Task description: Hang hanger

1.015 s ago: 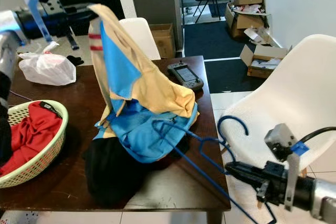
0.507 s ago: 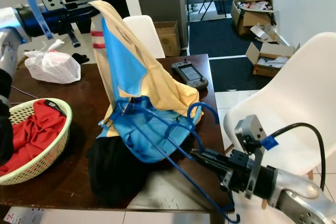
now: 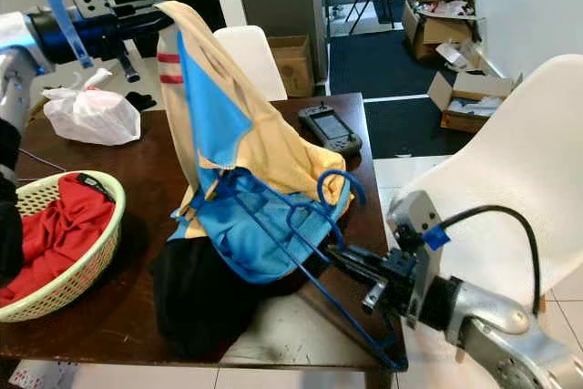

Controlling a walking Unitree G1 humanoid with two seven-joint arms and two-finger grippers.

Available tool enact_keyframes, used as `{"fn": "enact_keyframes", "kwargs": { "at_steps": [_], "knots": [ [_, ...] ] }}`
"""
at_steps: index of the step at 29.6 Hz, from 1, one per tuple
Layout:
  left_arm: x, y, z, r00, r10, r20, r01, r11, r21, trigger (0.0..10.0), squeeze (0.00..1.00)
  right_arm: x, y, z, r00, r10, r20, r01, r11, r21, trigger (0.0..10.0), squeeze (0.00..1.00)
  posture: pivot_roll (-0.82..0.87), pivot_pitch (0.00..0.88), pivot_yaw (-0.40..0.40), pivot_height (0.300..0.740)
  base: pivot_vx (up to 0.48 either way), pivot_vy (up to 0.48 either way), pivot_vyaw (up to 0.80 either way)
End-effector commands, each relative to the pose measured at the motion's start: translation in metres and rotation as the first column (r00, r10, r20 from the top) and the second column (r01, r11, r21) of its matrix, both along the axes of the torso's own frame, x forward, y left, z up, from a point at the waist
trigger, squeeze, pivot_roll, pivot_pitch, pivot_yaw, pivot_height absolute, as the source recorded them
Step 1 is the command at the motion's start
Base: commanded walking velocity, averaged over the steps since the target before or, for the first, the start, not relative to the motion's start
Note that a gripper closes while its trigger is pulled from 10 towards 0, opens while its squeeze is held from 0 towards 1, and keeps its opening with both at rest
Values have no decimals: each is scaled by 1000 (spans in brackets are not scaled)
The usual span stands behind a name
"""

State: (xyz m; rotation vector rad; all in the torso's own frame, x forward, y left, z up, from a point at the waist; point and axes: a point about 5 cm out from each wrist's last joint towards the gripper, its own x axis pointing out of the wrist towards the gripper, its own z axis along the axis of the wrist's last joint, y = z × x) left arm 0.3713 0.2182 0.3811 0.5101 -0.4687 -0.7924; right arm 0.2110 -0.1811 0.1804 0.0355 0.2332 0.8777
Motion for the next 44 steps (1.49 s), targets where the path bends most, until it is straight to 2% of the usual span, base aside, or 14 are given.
{"fn": "enact_keyframes", "kwargs": {
  "at_steps": [1, 9, 21, 22, 23, 24, 25, 26, 35, 37, 38, 40, 42, 44],
  "knots": [
    [-3, 4, 8, 1000, 5, 19, -5, 1000, -8, 0, 0, -2, -2, 1, 1000, 16, 3, -16, 1000, 0, 10000, 0, 71, 49, 166, 740, 0, 0, 0],
    [-3, 4, 8, 1000, 5, 20, -5, 1000, -8, 0, 0, 3, 2, -6, 1000, -10, -18, 9, 1000, -27, 10000, 0, 71, 47, 167, 740, 0, 0, 0],
    [-2, 0, 8, 1000, -11, 16, 12, 999, -30, 0, 0, 37, 43, 0, 983, -177, 42, 172, 980, 97, 10000, 0, 68, 42, 165, 740, 0, 0, 0],
    [-2, 0, 8, 1000, -15, 11, 15, 999, -43, 2863, 0, 43, 46, 3, 973, -225, 55, 217, 969, 117, 10000, 0, 68, 42, 165, 740, 0, 0, 0],
    [-2, 0, 8, 1000, -15, 11, 15, 999, -43, 2863, 0, 43, 46, 3, 973, -225, 55, 217, 969, 117, 10000, 0, 68, 42, 165, 740, 0, 0, 0],
    [-2, -1, 8, 1000, -18, 7, 19, 998, -57, 7725, 0, 48, 48, 5, 962, -265, 58, 255, 957, 139, 10000, 0, 67, 41, 163, 740, 0, 0, 0],
    [-2, -1, 8, 1000, -18, 7, 19, 998, -57, 7725, 0, 48, 48, 5, 962, -265, 58, 255, 957, 139, 10000, 0, 67, 41, 163, 740, 0, 0, 0],
    [-2, -2, 8, 1000, -27, 3, 27, 997, -70, 10000, 0, 52, 49, 7, 951, -303, 57, 291, 943, 160, 10000, 0, 67, 41, 163, 740, 0, 0, 0],
    [-4, -6, 10, 998, -63, -2, 62, 992, -108, 10000, 0, 59, 54, 11, 928, -369, 44, 346, 901, 261, 10000, 0, 70, 41, 157, 740, 0, 0, 0],
    [-5, -14, 10, 995, -99, -1, 99, 988, -122, 10000, 0, 42, 75, 40, 977, -180, 115, 93, 843, 531, 10000, 0, 73, 34, 155, 740, 0, 0, 0],
    [-5, -14, 10, 995, -99, -1, 99, 988, -122, 10000, 0, 42, 75, 40, 977, -180, 115, 93, 843, 531, 10000, 0, 73, 34, 155, 740, 0, 0, 0],
    [-5, -16, 11, 995, -102, -1, 101, 987, -121, 10000, 0, 28, 81, 59, 978, -60, 200, -89, 745, 661, 10000, 0, 78, 26, 156, 740, 0, 0, 0],
    [-5, -16, 11, 995, -102, -1, 101, 987, -121, 10000, 0, 28, 81, 59, 978, -60, 200, -89, 745, 661, 10000, 0, 78, 26, 156, 740, 0, 0, 0],
    [-5, -14, 14, 997, -82, 6, 82, 991, -106, 10000, 0, 24, 78, 72, 967, -21, 252, -181, 641, 746, 10000, 0, 83, 16, 152, 740, 0, 0, 0]
  ]
}}
